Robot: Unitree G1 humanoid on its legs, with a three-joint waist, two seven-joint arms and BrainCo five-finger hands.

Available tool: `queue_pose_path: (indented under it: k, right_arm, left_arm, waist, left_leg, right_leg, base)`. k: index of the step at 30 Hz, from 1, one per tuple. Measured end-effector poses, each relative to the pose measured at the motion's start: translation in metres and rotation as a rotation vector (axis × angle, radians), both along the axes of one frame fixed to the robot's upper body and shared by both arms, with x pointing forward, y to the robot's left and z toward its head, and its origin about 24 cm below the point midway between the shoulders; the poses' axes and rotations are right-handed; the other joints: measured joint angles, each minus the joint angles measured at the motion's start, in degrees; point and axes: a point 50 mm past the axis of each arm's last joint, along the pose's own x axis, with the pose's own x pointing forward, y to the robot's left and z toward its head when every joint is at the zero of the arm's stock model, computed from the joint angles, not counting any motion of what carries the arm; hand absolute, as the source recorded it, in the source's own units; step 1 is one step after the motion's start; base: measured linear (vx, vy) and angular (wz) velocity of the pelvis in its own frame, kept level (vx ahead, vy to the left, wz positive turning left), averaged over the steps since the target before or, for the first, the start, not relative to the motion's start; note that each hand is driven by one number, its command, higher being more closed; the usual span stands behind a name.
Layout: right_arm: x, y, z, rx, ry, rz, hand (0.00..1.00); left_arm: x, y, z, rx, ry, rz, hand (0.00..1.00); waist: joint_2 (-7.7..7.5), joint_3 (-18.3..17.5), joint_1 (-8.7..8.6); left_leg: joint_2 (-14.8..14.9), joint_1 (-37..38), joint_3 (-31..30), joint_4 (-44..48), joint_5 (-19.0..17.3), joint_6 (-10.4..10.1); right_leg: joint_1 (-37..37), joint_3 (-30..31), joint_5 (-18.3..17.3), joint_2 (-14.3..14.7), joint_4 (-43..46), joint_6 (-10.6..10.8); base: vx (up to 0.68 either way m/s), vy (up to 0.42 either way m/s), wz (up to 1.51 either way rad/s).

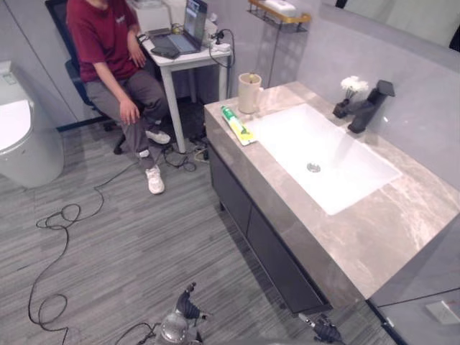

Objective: Organize washtable

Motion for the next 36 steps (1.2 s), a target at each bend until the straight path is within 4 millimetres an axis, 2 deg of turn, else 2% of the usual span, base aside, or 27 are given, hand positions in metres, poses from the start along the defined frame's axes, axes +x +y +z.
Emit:
queue_pose_path:
  k: [3,6,9,10,13,15,17,22,24,30,33,36]
  right_arm:
    - [-0.009,-0.014,-0.001,-0.034,0.042,0.011,0.00]
    - [-0.023,-0.021,-0.003,-0.056,0.095,0.007,0.00]
    - [-0.023,-0.020,-0.003,-0.054,0.100,0.018,0.00]
    - [-0.023,-0.020,-0.003,-0.057,0.101,0.020,0.00]
    - [-0.035,-0.021,-0.004,-0.057,0.131,0.015,0.00]
    - [-0.041,-0.018,-0.005,-0.048,0.147,0.014,0.00]
    - [-0.046,-0.020,-0.006,-0.053,0.168,0.037,0.00]
    - [-0.052,-0.010,-0.008,-0.027,0.181,0.032,0.00]
    - [-0.052,-0.007,-0.009,-0.021,0.183,0.032,0.00]
    - [-0.050,-0.012,-0.008,-0.032,0.179,0.033,0.00]
    - [-0.048,-0.013,-0.008,-0.036,0.177,0.036,0.00]
    - [-0.045,-0.013,-0.008,-0.035,0.180,0.045,0.00]
  left_arm:
    - [-0.007,-0.007,-0.004,-0.016,0.034,-0.002,0.00]
    - [-0.009,-0.012,-0.005,-0.026,0.039,-0.008,0.00]
    - [-0.009,-0.006,-0.005,-0.013,0.039,-0.003,0.00]
    - [-0.011,-0.006,-0.006,-0.012,0.050,-0.004,0.00]
    - [-0.012,-0.006,-0.006,-0.014,0.051,-0.004,0.00]
    - [-0.011,-0.006,-0.006,-0.013,0.049,-0.004,0.00]
    - [-0.010,-0.005,-0.006,-0.015,0.041,-0.001,0.00]
    - [-0.013,0.008,-0.006,0.019,0.052,-0.002,0.00]
    - [-0.014,0.010,-0.006,0.024,0.054,-0.002,0.00]
    - [-0.016,0.010,-0.006,0.035,0.052,0.015,0.00]
    - [-0.016,0.009,-0.006,0.031,0.052,0.018,0.00]
    - [-0.017,0.009,-0.007,0.031,0.055,0.022,0.00]
  waist:
    - [1.68,0.0,-0.15]
    - [2.19,0.0,-0.33]
    - [1.52,0.3,0.09]
    - [1.61,0.4,-0.37]
    - [1.84,0.4,-1.19]
    - [1.35,0.1,-1.24]
    - [1.56,0.1,-0.70]
    - [-0.55,-0.7,-1.17]
    - [-0.93,-0.9,-1.16]
    - [0.35,-1.1,-1.17]
    - [0.36,-1.3,-1.15]
    - [0.38,-1.3,-1.11]
  left_leg:
    - [0.5,1.1,0.1,0.0,0.3,-0.5]
    - [0.5,1.3,0.6,-0.5,0.7,-1.1]
    - [-0.2,1.4,1.3,-0.6,0.4,-1.6]
    - [0.0,1.4,0.8,-0.6,0.6,-1.9]
    - [-0.1,1.0,-0.4,-0.6,0.6,-1.9]
    - [-0.6,0.2,-0.4,-0.3,0.4,-2.1]
    - [-1.2,0.1,-1.1,-0.6,0.5,-1.9]
    - [-2.4,0.0,-0.9,-0.6,0.5,-1.8]
    - [-2.7,0.0,-1.4,-0.6,0.5,-1.8]
    - [-2.7,0.0,-2.7,-0.6,0.5,-1.9]
    - [-2.6,0.1,-3.2,-0.6,0.3,-1.7]
    - [-2.0,0.7,-3.4,-0.6,0.3,-1.8]
  right_leg:
    - [0.9,0.0,0.0,0.5,-0.3,0.0]
    - [0.9,0.2,0.0,0.4,-0.9,0.0]
    - [0.5,1.3,-1.2,-0.3,-3.1,0.9]
    - [0.0,1.5,-1.4,0.1,-2.6,0.7]
    - [-0.5,1.7,-1.5,0.3,-2.1,0.9]
    - [-1.6,3.1,-1.6,-0.5,-2.6,0.8]
    - [-1.7,4.0,-1.5,0.0,-3.8,0.7]
    - [-1.5,4.7,-1.5,-1.0,-5.0,0.5]
    - [-1.3,4.7,-1.5,-1.1,-5.0,0.5]
    - [-1.1,4.3,-1.5,-0.8,-3.9,0.4]
    - [-0.9,4.3,-0.8,-0.5,-3.9,0.0]
    - [-0.2,4.4,-0.4,0.1,-4.3,0.6]
  base:
    - [-0.08,-0.083,-0.13]
    - [-0.14,-0.033,-0.21]
    - [-0.20,-0.022,-0.44]
    - [-0.21,-0.025,-0.22]
    - [-0.17,-0.007,-0.04]
    - [-0.10,0.056,-0.13]
    - [-0.05,0.065,-0.35]
    - [-0.03,0.047,-0.06]
    - [0.01,0.005,0.14]
    - [0.03,-0.015,0.12]
    - [0.05,-0.021,0.05]
    - [0.08,-0.030,-0.06]
